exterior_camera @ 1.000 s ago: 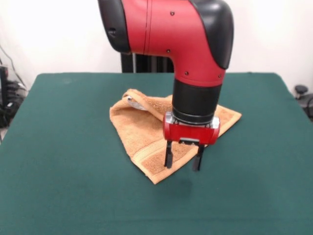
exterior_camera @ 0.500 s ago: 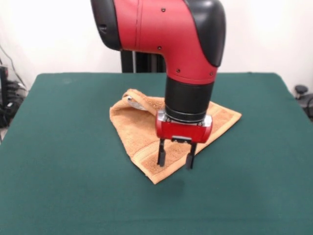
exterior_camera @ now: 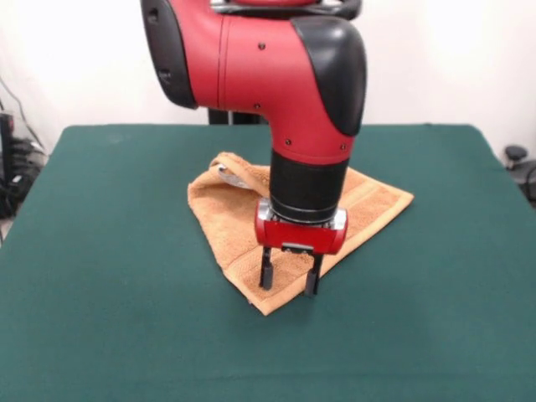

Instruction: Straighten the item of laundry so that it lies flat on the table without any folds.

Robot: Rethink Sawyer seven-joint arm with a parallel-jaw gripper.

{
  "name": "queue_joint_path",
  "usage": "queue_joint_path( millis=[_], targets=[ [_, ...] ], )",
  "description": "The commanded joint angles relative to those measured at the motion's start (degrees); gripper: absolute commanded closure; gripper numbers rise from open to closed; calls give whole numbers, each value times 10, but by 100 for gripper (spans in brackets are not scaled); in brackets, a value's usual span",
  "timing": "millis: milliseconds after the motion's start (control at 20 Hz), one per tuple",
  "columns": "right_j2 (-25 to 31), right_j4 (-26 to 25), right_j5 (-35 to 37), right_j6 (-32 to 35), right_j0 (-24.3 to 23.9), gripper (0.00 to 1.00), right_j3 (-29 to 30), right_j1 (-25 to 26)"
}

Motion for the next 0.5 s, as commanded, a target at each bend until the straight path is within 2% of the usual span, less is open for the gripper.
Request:
queue_joint_path(
  millis=[50,500],
  targets=[
    [28,-30,-28,23,12,0,-9,64],
    [20,-30,-29,23,22,0,-44,92]
  ],
)
